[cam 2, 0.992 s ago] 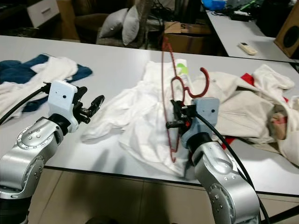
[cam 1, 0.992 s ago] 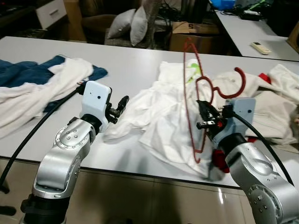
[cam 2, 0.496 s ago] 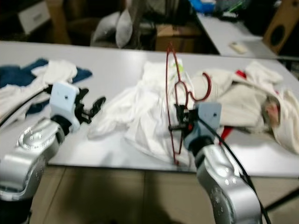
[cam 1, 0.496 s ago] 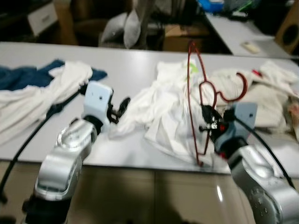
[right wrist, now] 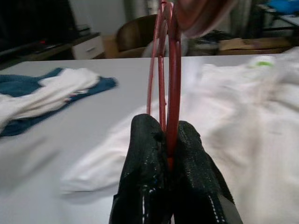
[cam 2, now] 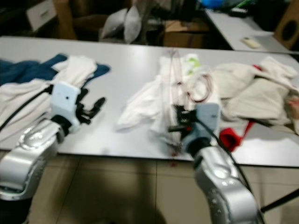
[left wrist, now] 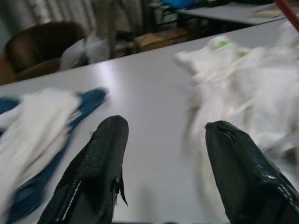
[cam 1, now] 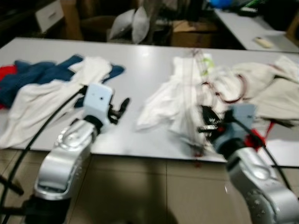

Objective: Hang hanger

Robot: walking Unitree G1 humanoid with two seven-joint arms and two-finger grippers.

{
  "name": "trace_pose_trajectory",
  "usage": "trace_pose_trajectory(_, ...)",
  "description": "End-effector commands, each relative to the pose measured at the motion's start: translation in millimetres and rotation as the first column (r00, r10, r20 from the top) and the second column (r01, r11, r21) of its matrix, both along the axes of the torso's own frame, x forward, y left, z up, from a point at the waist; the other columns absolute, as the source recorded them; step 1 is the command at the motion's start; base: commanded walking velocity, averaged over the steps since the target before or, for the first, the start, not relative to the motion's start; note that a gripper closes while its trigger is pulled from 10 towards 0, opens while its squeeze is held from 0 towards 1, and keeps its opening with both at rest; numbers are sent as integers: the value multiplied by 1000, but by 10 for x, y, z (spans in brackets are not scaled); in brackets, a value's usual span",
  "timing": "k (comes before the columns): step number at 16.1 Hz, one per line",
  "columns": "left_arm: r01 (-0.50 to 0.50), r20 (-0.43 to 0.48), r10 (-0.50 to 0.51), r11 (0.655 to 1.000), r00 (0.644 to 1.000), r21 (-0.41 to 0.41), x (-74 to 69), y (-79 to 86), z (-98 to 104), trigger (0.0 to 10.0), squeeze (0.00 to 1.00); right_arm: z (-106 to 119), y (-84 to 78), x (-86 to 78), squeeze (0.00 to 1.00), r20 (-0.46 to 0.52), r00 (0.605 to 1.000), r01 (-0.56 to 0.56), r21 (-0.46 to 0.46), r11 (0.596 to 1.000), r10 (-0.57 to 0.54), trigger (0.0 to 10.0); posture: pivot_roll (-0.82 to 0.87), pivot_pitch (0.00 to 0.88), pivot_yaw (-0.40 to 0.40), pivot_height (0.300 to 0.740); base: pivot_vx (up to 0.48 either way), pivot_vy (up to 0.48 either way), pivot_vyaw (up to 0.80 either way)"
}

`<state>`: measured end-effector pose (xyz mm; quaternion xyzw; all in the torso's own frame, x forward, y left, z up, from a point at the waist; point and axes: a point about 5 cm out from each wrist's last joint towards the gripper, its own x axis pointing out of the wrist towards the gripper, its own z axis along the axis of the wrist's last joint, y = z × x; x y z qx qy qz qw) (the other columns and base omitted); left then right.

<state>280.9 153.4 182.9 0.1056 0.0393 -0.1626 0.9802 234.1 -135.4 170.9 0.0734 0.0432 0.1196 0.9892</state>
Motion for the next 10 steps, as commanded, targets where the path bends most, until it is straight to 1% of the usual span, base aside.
trace_pose_trajectory(1,12,-3,-12,1000,1000,-3,2,-39,-3,10000,0,6,-68,2,0,3,1000,29,-15,999,-29,10000,0,19,9,740,0,319,0)
trace_pose_trajectory(6,17,-10,-17,1000,1000,3,9,-52,-27,10000,0,-34,-80,-7,0,-8,999,41,-16,999,-41,10000,-2,11,16,740,0,320,0)
trace_pose_trajectory(10,11,-6,-11,1000,1000,5,44,-51,-31,10000,0,-51,-84,39,0,-11,999,49,-21,999,-49,10000,-2,1,19,740,0,323,0)
